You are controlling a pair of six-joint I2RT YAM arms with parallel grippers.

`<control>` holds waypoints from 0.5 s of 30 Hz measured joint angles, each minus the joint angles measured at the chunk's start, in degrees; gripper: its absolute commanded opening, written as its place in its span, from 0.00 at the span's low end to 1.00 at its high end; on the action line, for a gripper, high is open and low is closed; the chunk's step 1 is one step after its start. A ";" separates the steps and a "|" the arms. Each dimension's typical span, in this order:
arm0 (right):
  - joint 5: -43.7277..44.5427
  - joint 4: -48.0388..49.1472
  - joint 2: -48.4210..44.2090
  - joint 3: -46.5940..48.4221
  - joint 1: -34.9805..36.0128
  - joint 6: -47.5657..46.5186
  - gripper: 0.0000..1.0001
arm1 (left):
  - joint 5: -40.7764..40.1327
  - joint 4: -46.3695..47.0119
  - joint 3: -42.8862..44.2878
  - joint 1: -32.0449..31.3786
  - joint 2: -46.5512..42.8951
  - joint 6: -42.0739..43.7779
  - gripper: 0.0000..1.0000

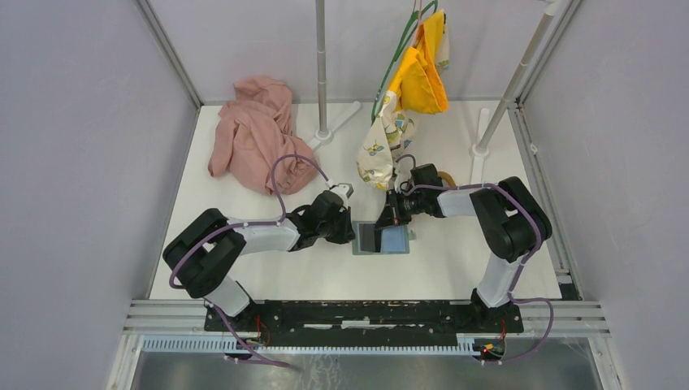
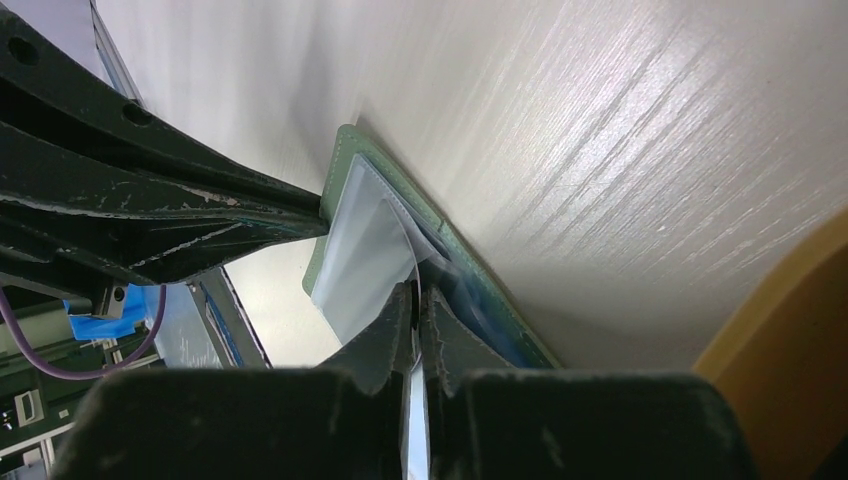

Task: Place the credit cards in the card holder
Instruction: Insert the credit card into the card holder.

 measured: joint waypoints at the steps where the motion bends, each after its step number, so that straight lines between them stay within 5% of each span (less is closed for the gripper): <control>1: -0.07 -0.02 0.00 0.00 -0.02 -0.02 0.10 | 0.00 0.00 0.00 0.00 -0.02 0.00 0.16; 15: -1.18 0.09 -0.07 -0.02 0.20 0.02 0.17 | -2.99 -1.09 -2.36 -0.92 -13.33 -0.74 0.28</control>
